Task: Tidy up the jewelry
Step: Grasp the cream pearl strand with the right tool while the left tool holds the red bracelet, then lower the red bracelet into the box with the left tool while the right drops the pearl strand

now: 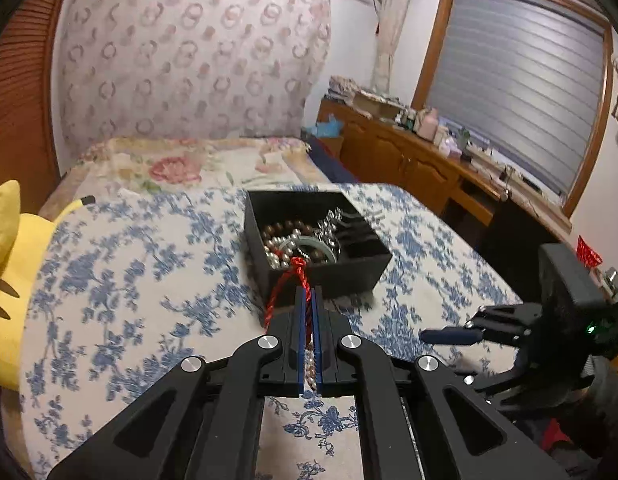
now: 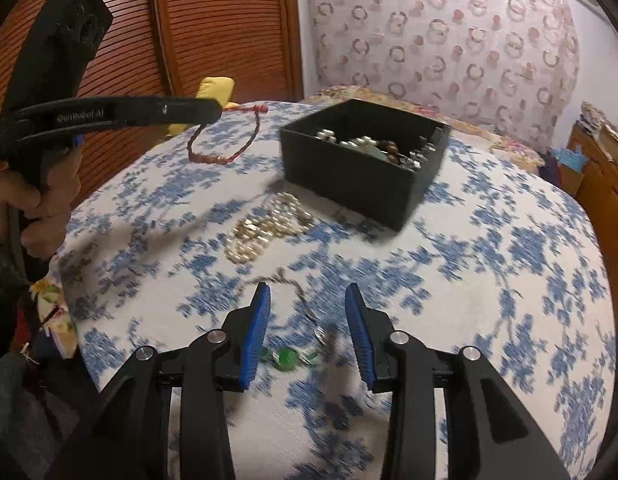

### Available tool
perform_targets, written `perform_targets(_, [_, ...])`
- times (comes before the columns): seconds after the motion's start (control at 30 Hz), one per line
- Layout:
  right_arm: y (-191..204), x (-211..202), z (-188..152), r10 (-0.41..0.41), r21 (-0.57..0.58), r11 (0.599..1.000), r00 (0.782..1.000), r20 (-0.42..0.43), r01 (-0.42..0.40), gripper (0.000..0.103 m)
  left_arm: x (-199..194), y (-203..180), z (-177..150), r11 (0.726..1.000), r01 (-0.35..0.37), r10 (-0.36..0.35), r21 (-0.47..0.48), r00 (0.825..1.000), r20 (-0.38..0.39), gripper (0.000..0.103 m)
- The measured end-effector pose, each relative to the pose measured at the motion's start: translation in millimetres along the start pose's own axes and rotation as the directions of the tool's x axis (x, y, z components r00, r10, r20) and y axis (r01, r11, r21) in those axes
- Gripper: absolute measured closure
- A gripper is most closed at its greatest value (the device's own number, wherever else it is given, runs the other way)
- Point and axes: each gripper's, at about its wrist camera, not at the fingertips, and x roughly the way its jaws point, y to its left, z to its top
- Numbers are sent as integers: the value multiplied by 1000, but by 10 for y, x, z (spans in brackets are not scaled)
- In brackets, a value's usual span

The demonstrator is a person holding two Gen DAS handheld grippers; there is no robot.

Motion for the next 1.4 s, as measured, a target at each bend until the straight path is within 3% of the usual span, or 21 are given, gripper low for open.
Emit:
perform_targets(0.57, [202, 582, 570, 17, -111, 994, 997, -78, -25, 69, -196, 110, -58, 998, -64, 64, -3, 997, 37, 101])
perform_targets(0.93, [307, 892, 719, -65, -203, 978, 988, -136, 37, 70, -257, 194, -116, 996, -86, 86, -8, 996, 39, 101])
perform_targets(1.0, [309, 896, 730, -61, -210, 977, 989, -136, 31, 94, -260, 208, -130, 996, -87, 87, -10, 995, 38, 101])
perform_targets(1.07, [291, 869, 734, -42, -210, 978, 989, -142, 11, 98, -258, 220, -141, 996, -87, 87, -14, 996, 37, 101])
perform_targets(1.2, [265, 747, 710, -26, -200, 980, 992, -121, 1, 98, -255, 238, -140, 996, -87, 88, -16, 995, 37, 101])
perform_targets(1.4, [205, 265, 789, 1, -176, 984, 1000, -21, -5, 98, -257, 222, -100, 996, -88, 88, -9, 995, 47, 101])
